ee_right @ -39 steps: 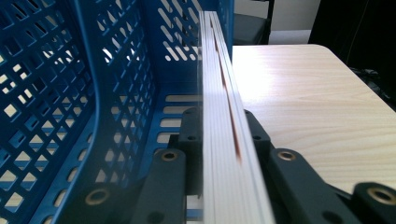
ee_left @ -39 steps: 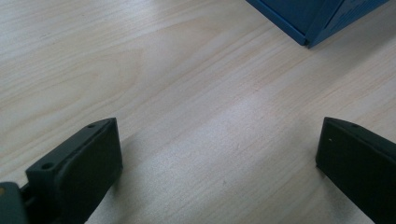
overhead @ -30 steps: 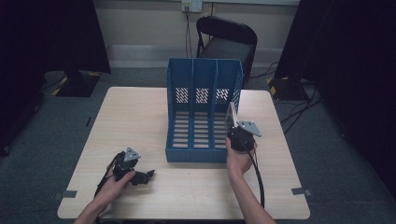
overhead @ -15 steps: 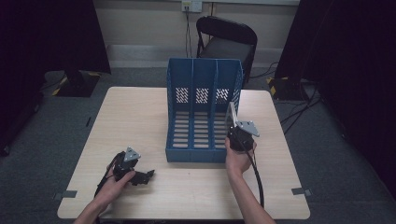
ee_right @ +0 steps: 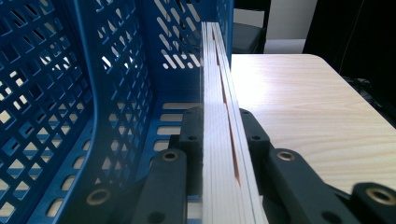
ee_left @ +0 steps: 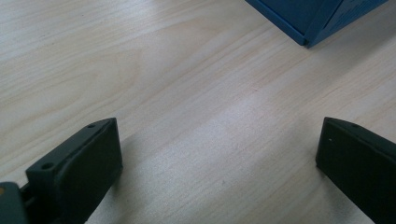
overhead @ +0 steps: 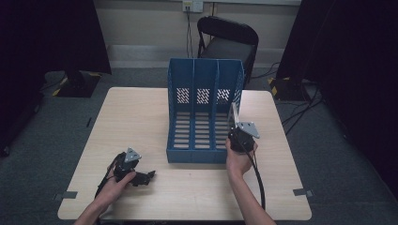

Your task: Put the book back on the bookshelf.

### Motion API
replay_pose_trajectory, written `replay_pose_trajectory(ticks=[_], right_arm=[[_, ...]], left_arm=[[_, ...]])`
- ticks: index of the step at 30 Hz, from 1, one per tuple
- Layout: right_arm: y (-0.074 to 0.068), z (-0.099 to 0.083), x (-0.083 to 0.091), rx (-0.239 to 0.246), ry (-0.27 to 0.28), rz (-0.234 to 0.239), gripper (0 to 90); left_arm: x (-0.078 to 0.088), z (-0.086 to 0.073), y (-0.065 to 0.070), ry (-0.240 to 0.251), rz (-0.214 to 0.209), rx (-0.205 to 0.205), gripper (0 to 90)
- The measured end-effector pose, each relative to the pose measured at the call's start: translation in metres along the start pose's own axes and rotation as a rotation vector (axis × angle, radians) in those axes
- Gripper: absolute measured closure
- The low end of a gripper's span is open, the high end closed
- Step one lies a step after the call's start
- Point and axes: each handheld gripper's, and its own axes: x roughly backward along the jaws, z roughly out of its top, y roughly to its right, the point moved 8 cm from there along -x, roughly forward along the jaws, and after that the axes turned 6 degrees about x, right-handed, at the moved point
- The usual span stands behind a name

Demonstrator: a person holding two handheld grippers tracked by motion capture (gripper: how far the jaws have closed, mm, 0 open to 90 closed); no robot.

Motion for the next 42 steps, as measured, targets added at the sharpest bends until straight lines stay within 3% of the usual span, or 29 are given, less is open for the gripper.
replay_pose_trajectory(ticks=[16,42], right_arm=[[-0.0015,-0.0020,-0.0033,-0.005,-0.012,0.019,59.5],[-0.0076,-0.0010,-0.0016,-0.007,-0.021,0.133,38.1]], left_arm=[[-0.0005,0.0005,0.0006,-0.002,-0.003,-0.005,0.0],[-0.0020,0.0019,0.0014,-0.002,-0.007,-0.009,0.0]])
